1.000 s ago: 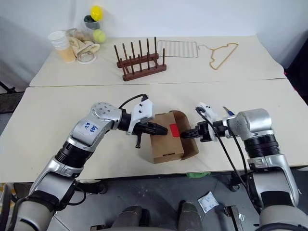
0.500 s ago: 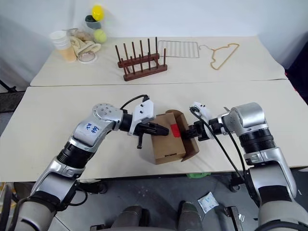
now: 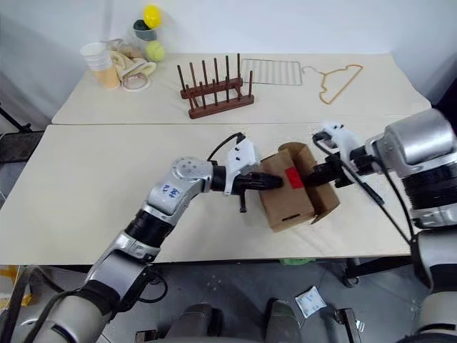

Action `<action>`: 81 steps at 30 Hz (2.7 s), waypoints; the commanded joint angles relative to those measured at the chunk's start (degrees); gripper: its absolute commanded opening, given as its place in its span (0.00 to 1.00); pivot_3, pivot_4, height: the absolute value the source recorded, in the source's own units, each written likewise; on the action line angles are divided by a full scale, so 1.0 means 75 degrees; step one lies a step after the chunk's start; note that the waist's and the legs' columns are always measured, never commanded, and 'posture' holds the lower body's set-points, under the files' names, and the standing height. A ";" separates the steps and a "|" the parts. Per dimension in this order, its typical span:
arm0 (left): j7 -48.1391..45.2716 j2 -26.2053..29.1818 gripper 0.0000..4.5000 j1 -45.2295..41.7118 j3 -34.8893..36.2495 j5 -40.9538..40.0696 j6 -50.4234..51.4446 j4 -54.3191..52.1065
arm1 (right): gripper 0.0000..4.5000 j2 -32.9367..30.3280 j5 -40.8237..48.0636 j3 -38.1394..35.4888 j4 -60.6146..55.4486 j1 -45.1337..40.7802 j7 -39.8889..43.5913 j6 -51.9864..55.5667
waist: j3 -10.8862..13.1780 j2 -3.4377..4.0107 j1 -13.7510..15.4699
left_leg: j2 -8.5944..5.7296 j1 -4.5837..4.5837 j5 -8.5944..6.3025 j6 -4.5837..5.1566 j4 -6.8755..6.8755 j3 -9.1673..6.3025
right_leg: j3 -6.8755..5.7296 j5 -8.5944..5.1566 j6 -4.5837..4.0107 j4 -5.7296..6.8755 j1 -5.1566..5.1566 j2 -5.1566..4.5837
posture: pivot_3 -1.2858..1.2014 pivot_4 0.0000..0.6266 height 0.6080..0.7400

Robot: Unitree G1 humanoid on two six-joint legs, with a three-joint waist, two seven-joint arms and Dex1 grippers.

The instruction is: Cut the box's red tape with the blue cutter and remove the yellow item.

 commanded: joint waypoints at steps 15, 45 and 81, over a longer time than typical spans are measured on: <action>0.0609 -0.0879 0.00 -0.0154 0.0156 0.0305 -0.0366 0.0622 | 0.00 -0.1066 -0.1104 0.1770 -0.1373 -0.1096 0.0635 -0.1178 | 0.0001 0.0000 -0.0008 | -0.0002 -0.0010 -0.0001 0.0000 -0.0002 -0.0001 | -0.0001 0.0000 0.0000 -0.0010 -0.0006 -0.0002 | 0.52 0.24 1.00; -0.0513 0.0505 0.00 0.0354 0.0343 -0.0061 0.0259 -0.0697 | 0.00 -0.0645 -0.0858 0.0788 -0.3025 -0.0565 -0.0174 -0.0107 | 0.0002 0.0002 -0.0016 | 0.0003 -0.0025 -0.0003 -0.0005 0.0020 -0.0026 | -0.0012 0.0000 -0.0001 0.0002 -0.0011 0.0000 | 0.52 0.24 1.00; -0.0312 -0.0544 0.00 -0.0041 -0.0205 0.0266 0.0130 0.0192 | 0.00 -0.0961 -0.0686 0.0408 -0.2757 -0.0251 -0.0643 -0.0002 | 0.0002 0.0002 0.0006 | 0.0003 -0.0024 -0.0003 -0.0004 0.0024 -0.0024 | -0.0012 0.0000 -0.0001 0.0007 -0.0010 0.0002 | 0.52 0.24 1.00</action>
